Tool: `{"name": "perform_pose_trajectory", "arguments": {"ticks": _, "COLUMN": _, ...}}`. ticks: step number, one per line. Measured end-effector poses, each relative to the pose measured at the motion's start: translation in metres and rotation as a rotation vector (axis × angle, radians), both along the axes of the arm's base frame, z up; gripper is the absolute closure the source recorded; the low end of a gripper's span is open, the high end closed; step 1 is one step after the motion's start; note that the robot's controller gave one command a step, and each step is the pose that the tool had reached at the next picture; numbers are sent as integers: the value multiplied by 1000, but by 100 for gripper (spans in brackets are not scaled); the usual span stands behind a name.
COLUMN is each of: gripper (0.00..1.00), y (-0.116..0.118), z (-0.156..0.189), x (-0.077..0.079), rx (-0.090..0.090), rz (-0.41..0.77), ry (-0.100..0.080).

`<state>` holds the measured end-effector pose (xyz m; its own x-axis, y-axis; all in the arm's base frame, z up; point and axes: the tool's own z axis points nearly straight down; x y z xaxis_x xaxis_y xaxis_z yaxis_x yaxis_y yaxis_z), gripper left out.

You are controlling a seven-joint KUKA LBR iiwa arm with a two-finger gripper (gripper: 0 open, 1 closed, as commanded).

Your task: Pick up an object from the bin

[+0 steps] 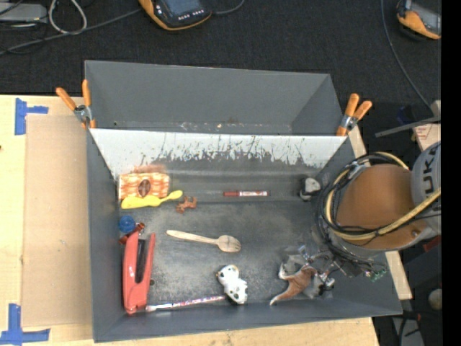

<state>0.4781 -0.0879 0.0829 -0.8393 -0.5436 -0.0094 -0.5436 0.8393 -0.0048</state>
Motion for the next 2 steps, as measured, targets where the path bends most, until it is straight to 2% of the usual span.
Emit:
{"name": "perform_pose_trajectory", "arguments": {"ticks": 1, "gripper": 100, "y": -6, "z": 74, "x": 2, "rx": 3, "rz": -10, "ry": 6}}
{"name": "perform_pose_trajectory", "arguments": {"ticks": 2, "gripper": 100, "y": -11, "z": 142, "x": 6, "rx": 3, "rz": 31, "ry": 2}}
